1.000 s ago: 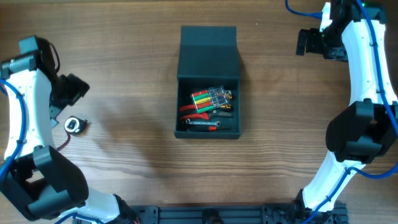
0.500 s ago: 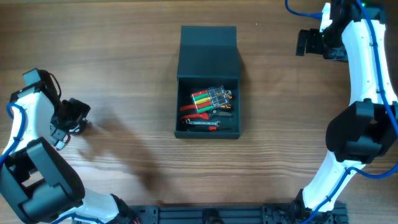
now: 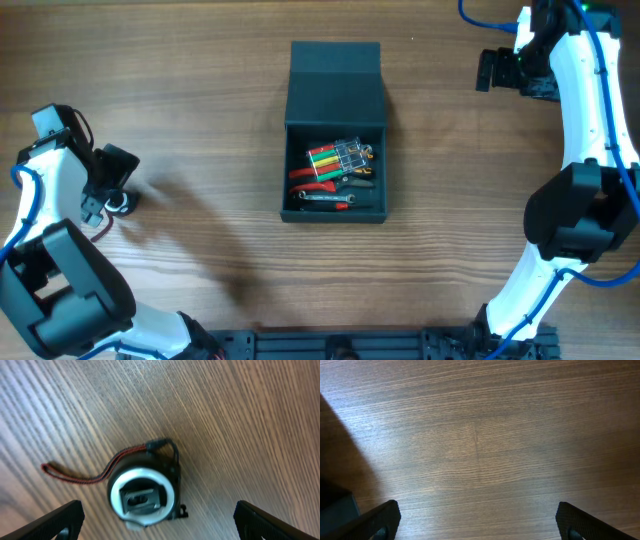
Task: Pack container
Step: 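Lower and close the left gripper on the tape measure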
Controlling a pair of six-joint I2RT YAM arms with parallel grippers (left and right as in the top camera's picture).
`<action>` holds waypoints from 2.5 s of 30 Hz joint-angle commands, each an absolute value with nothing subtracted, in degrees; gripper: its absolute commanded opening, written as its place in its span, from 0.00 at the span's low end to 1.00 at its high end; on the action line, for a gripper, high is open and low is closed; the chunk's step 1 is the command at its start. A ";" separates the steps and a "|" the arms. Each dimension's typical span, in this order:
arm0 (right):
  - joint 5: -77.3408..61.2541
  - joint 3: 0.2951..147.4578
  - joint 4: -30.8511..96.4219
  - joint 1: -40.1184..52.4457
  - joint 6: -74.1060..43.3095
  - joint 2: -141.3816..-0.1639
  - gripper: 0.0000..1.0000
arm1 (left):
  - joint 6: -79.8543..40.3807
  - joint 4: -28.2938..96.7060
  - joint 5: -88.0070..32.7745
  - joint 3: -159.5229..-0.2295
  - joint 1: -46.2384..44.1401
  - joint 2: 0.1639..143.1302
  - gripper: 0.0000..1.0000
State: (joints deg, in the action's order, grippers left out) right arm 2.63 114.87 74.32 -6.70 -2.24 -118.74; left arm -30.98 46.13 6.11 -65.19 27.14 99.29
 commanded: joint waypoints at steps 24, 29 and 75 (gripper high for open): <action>2.57 114.78 75.26 -6.72 -1.48 -119.04 1.00 | -33.28 41.30 5.61 -64.86 28.03 111.57 1.00; 2.59 114.78 75.46 -6.72 -1.45 -119.04 1.00 | -33.28 41.10 4.93 -64.86 28.03 112.22 1.00; 2.57 114.78 76.01 -6.72 -1.52 -119.04 1.00 | -33.28 41.93 -0.62 -64.86 28.03 112.22 0.41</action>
